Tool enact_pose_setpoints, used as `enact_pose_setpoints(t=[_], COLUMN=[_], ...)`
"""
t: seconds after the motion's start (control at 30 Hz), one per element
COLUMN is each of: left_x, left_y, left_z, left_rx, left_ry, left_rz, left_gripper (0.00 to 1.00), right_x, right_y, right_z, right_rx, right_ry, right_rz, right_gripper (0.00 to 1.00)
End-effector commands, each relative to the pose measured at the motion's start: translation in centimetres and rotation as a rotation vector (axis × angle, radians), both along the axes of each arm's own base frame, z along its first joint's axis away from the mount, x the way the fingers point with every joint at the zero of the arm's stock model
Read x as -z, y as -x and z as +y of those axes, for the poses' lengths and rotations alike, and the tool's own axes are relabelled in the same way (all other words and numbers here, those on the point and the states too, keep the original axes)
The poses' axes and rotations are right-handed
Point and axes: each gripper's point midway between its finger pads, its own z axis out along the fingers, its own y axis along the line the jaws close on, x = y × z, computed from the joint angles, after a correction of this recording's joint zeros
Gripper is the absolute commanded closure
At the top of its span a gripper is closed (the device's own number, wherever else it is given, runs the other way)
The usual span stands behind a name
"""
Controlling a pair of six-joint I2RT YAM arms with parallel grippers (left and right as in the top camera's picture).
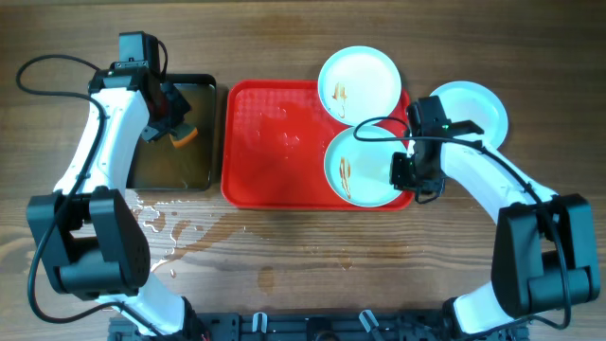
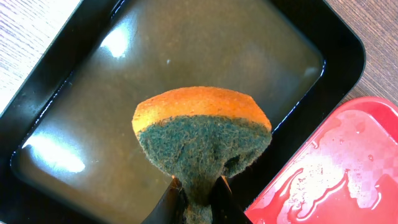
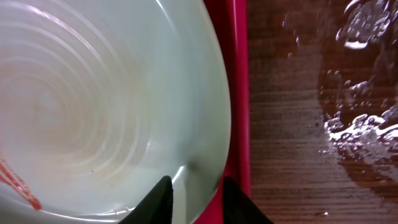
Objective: Clean dirty plates on tray and stack at the side
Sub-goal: 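Grasp the lower-right plate rim with the right gripper, drag left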
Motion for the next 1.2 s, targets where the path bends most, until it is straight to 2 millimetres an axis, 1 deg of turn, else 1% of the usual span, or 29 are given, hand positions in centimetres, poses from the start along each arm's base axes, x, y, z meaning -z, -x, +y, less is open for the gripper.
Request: enact_pose_setpoints(t=[0.0,0.03,0.07,0.1,0.2,0.23,0.27,0.3,0.33,0.37,0.47,0.5,0.53,0.6,0.63,0.67,0.7,0.73,0.77,0.8,0.83,0.87,0.9,0.97,1.0,1.07,1.1,1.13,1.17], left_x=[0.4,0.3,0.3,0.3,0.3,0.3,0.3,0.3,0.3,0.3,0.3,0.3,0.3,0.3,0.4,0.3,0.3,0.2,0.1,0.0,-0.1,-0.3,-0.4,-0.5,-0.6,-0.6,-0.6,-0.6,-0.6], left_y=[0.1,0.1,0.0,0.0,-0.1,-0.1,-0.1,0.0,-0.1,-0.1,-0.1,-0.1,-0.2,-0.2,-0.2,-0.2,-0.3,-0.5,-0.7,-0.9,-1.1,-1.5,-1.7,-2.0,-2.1,-2.1,-2.1,-2.1,-2.1], left_z=[0.6,0.6,0.6,0.6,0.4,0.4,0.4,0.4,0.3,0.1,-0.1,-0.3,-1.2,-2.2,-3.1,-4.2,-5.1,-6.7,-7.6,-8.5,-9.4,-10.4,-10.8,-10.9,-10.8,-10.8,-10.8,-10.8,-10.8], left_rx=[-0.008,-0.008,-0.008,-0.008,-0.006,-0.006,-0.006,-0.006,-0.003,0.000,0.002,0.007,0.026,0.050,0.072,0.102,0.140,0.189,0.211,0.232,0.252,0.275,0.283,0.284,0.283,0.283,0.283,0.283,0.283], left_ry=[-0.013,-0.013,-0.013,-0.013,-0.006,-0.006,-0.006,-0.005,0.002,0.014,0.019,0.027,0.063,0.067,0.066,0.068,0.063,0.060,0.060,0.060,0.061,0.062,0.063,0.063,0.063,0.063,0.062,0.063,0.063], left_rz=[0.009,0.008,0.005,0.002,0.001,0.001,0.001,0.002,0.001,0.001,0.000,-0.001,-0.003,-0.002,-0.001,-0.001,-0.004,-0.014,-0.026,-0.041,-0.055,-0.075,-0.087,-0.101,-0.105,-0.104,-0.104,-0.103,-0.103], left_gripper=[0.91,0.91,0.91,0.91,0.91,0.91,0.91,0.91,0.91,0.91,0.93,0.96,0.96,0.96,0.96,0.96,0.96,0.96,0.96,0.96,0.96,0.96,0.95,0.95,0.95,0.94,0.95,0.95,0.95], right_x=[0.8,0.5,0.3,0.2,-1.2,-2.9,-4.2,-5.3,-6.2,-6.5,-5.8,-5.1,-3.5,-1.2,-0.1,0.3,0.6,0.6,0.7,0.8,0.9,0.8,0.7,-0.4,-2.1,-4.3,-4.8,-4.6,-4.0], right_y=[0.4,0.0,0.0,0.1,0.3,-0.6,-1.4,-2.2,-3.2,-3.8,-4.3,-4.1,-3.9,-3.2,-2.7,-2.5,-2.2,-2.2,-2.2,-2.3,-2.4,-2.6,-2.8,-4.1,-5.7,-7.9,-8.7,-9.3,-9.2], right_z=[1.2,3.0,4.4,5.1,8.9,11.0,12.3,12.9,13.2,13.0,11.3,10.7,10.3,10.6,10.6,10.5,10.4,10.4,10.4,10.4,10.5,10.6,10.8,11.4,12.2,13.6,14.3,15.0,15.2], right_rx=[-0.028,-0.102,-0.153,-0.185,-0.329,-0.388,-0.410,-0.413,-0.390,-0.369,-0.330,-0.321,-0.342,-0.368,-0.384,-0.385,-0.383,-0.384,-0.384,-0.385,-0.396,-0.418,-0.441,-0.448,-0.429,-0.344,-0.292,-0.259,-0.243], right_ry=[-0.059,-0.135,-0.165,-0.164,-0.125,-0.107,-0.120,-0.130,-0.137,-0.137,-0.123,-0.113,-0.098,-0.108,-0.113,-0.108,-0.105,-0.105,-0.104,-0.104,-0.105,-0.107,-0.115,-0.124,-0.140,-0.191,-0.220,-0.236,-0.237], right_rz=[0.014,-0.009,-0.025,-0.028,-0.060,-0.110,-0.145,-0.175,-0.206,-0.219,-0.195,-0.163,-0.119,-0.050,-0.011,0.008,0.023,0.025,0.025,0.022,0.018,0.006,-0.005,-0.041,-0.086,-0.150,-0.176,-0.188,-0.175], right_gripper=[0.73,0.75,0.76,0.77,0.75,0.71,0.67,0.62,0.59,0.59,0.58,0.58,0.57,0.57,0.57,0.57,0.61,0.73,0.89,0.96,0.96,0.96,0.96,0.95,0.96,0.96,0.96,0.96,0.96])
